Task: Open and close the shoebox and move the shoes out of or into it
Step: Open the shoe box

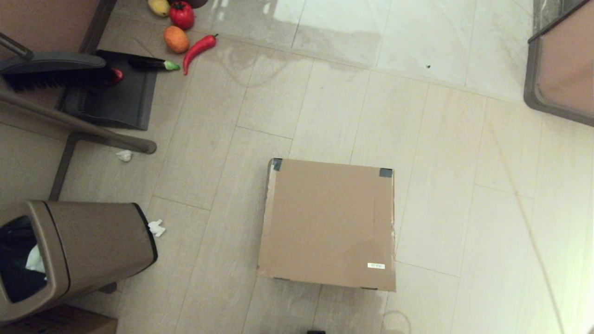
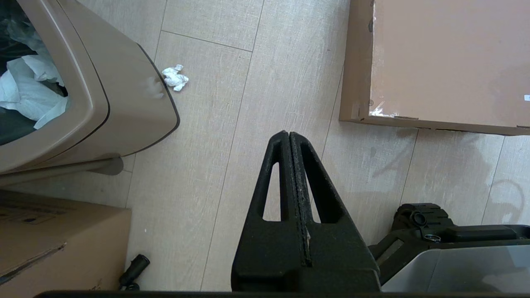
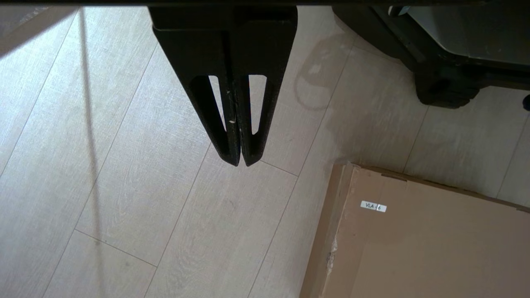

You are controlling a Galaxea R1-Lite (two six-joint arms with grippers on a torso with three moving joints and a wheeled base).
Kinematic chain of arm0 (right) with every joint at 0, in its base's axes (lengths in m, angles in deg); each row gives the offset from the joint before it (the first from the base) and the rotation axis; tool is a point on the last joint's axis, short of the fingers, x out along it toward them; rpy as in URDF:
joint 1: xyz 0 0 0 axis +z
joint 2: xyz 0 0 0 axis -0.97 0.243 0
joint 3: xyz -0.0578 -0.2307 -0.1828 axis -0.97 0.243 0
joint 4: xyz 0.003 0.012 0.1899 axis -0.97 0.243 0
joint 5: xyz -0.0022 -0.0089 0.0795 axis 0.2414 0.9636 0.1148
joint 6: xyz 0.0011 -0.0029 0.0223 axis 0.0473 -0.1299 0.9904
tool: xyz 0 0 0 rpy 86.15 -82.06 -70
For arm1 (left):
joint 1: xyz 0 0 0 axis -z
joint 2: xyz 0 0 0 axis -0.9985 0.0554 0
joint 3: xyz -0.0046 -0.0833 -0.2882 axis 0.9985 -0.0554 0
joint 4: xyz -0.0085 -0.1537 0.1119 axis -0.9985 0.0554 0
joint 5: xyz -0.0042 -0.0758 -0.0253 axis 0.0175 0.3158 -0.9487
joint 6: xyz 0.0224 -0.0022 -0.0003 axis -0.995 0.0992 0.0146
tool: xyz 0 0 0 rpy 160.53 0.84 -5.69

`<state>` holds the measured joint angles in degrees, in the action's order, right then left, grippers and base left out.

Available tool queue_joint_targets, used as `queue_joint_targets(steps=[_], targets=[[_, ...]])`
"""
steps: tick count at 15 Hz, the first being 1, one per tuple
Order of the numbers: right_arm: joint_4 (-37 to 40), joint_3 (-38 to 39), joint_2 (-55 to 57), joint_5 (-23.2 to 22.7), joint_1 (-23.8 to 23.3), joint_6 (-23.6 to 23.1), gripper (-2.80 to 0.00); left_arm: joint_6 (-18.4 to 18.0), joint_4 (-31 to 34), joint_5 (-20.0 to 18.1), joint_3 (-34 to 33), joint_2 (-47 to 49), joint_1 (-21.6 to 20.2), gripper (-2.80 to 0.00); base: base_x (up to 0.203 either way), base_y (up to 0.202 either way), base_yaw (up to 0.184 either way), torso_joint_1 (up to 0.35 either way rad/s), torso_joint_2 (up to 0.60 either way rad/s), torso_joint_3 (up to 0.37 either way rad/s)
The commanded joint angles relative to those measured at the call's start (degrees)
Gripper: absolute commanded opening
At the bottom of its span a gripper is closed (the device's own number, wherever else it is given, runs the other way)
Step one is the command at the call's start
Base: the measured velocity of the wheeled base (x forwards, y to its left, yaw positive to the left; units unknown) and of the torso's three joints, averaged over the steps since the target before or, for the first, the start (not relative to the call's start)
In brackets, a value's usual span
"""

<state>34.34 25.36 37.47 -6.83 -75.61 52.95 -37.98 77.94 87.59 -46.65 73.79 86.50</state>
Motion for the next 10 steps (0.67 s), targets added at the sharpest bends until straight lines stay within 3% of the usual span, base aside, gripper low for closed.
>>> queue_joint_targets(steps=[1,5,7,10], targets=[[0.0,-0.1,0.1,0.1,0.0,-0.2,-2.8,0.0,-0.1,0.0,-0.1,0.1,0.0,-2.8,0.0,0.0,0.0,0.0,0.0,0.0],[2.8,-8.1,3.8,4.5,0.0,-1.1,-2.8,-1.4,1.2,-0.5,6.9,3.4,0.1,-2.8,0.0,0.0,0.0,0.0,0.0,0.0],[5.2,-10.8,7.1,7.1,-0.1,-0.3,-2.8,0.1,2.0,-1.3,11.8,11.3,0.6,-2.8,0.0,0.0,0.0,0.0,0.0,0.0],[5.3,-12.3,14.0,7.3,-0.1,0.3,-2.8,1.5,1.4,-2.0,17.2,23.4,2.8,-2.8,0.0,0.0,0.0,0.0,0.0,0.0]])
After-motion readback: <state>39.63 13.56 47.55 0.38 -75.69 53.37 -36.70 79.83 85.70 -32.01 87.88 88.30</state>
